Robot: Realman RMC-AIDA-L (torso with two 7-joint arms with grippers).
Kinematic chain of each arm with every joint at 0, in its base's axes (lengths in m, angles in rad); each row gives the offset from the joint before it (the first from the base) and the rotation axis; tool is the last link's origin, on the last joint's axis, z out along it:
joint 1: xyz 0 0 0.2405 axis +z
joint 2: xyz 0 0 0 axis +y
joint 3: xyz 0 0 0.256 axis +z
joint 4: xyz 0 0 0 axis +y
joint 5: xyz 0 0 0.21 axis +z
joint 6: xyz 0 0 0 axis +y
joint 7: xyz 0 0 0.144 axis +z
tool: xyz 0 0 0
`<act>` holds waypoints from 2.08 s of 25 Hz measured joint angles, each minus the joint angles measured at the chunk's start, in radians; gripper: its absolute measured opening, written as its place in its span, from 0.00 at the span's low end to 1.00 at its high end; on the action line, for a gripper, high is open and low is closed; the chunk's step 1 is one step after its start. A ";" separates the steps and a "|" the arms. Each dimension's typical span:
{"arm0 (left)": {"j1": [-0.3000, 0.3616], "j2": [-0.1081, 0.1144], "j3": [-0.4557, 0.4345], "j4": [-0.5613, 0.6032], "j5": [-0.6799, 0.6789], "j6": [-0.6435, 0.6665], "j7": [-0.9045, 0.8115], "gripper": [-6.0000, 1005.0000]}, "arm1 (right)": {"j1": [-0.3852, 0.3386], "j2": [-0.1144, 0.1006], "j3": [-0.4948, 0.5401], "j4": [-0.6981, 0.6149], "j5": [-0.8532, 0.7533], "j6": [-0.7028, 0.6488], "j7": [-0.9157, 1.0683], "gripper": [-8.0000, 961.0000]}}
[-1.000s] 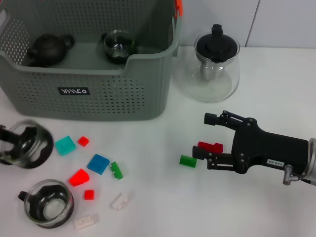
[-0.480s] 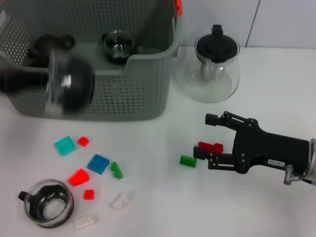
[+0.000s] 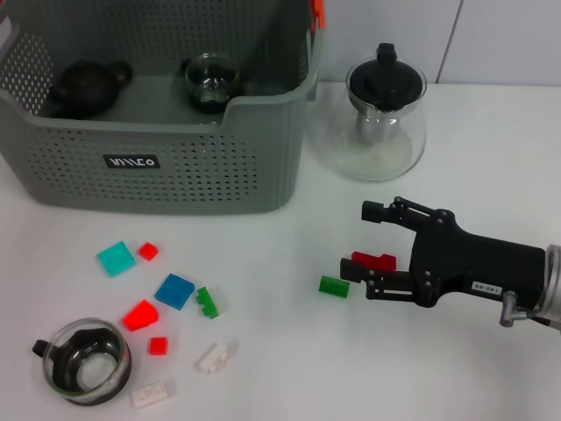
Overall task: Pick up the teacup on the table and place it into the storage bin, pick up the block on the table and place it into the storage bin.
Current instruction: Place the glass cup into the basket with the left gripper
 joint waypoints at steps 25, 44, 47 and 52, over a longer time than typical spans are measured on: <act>-0.211 -0.096 0.686 -0.296 0.848 -0.701 -0.341 0.05 | 0.003 0.001 0.025 0.025 0.000 0.038 0.008 0.98; -0.205 -0.119 0.729 -0.416 0.839 -0.833 -0.277 0.08 | 0.009 0.001 0.026 0.048 -0.001 0.044 0.004 0.98; -0.205 -0.121 0.720 -0.417 0.837 -0.835 -0.282 0.09 | 0.010 0.000 0.026 0.048 -0.001 0.045 0.004 0.98; -0.205 -0.121 0.716 -0.414 0.836 -0.833 -0.287 0.10 | 0.010 0.000 0.026 0.048 -0.002 0.045 0.005 0.98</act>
